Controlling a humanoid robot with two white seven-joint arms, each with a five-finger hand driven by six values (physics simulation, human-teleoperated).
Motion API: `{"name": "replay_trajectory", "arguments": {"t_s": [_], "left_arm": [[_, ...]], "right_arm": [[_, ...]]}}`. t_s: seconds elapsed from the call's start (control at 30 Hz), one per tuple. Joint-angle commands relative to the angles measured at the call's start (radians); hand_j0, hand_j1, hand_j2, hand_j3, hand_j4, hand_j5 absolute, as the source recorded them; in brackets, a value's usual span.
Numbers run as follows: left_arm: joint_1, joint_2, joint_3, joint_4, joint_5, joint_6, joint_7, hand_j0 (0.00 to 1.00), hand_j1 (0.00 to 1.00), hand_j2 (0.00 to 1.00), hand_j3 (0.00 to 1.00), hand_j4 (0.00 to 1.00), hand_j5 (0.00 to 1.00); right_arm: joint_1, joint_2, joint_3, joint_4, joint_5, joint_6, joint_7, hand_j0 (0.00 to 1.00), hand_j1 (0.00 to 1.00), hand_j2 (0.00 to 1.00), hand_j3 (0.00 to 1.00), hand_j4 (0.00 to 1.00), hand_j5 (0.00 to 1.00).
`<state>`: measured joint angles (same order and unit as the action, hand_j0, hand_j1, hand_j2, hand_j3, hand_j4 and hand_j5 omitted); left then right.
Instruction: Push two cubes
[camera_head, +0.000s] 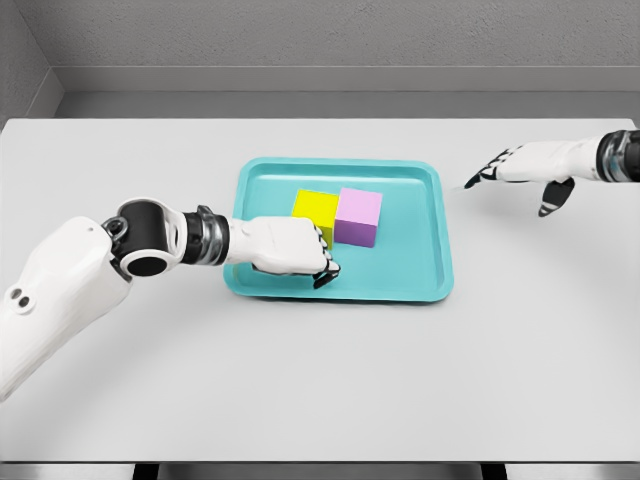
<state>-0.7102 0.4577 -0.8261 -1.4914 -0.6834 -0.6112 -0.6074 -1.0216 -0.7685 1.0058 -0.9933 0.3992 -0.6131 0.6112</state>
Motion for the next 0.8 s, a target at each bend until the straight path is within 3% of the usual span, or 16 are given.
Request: {"name": "replay_trajectory", "arguments": {"t_s": [0.0,0.43,0.77], "left_arm": [[0.0,0.001,-0.001,-0.001,0.021,0.0,-0.003,0.46,0.46,0.46,0.46,0.46,0.46],[-0.009,0.012,-0.001,-0.007,0.044,0.0,-0.003,0.46,0.46,0.46,0.46,0.46,0.46],[-0.015,0.004,-0.001,0.062,0.03,0.0,-0.003,0.46,0.46,0.46,0.46,0.46,0.46]], "right_arm": [[0.0,-0.017,-0.001,0.015,-0.002,0.002,0.0,1.0,1.0,1.0,1.0,1.0,1.0],[-0.018,-0.018,-0.007,0.002,0.0,0.002,0.0,1.0,1.0,1.0,1.0,1.0,1.0],[-0.017,-0.017,-0.003,-0.027,0.0,0.002,0.0,1.0,1.0,1.0,1.0,1.0,1.0]]}}
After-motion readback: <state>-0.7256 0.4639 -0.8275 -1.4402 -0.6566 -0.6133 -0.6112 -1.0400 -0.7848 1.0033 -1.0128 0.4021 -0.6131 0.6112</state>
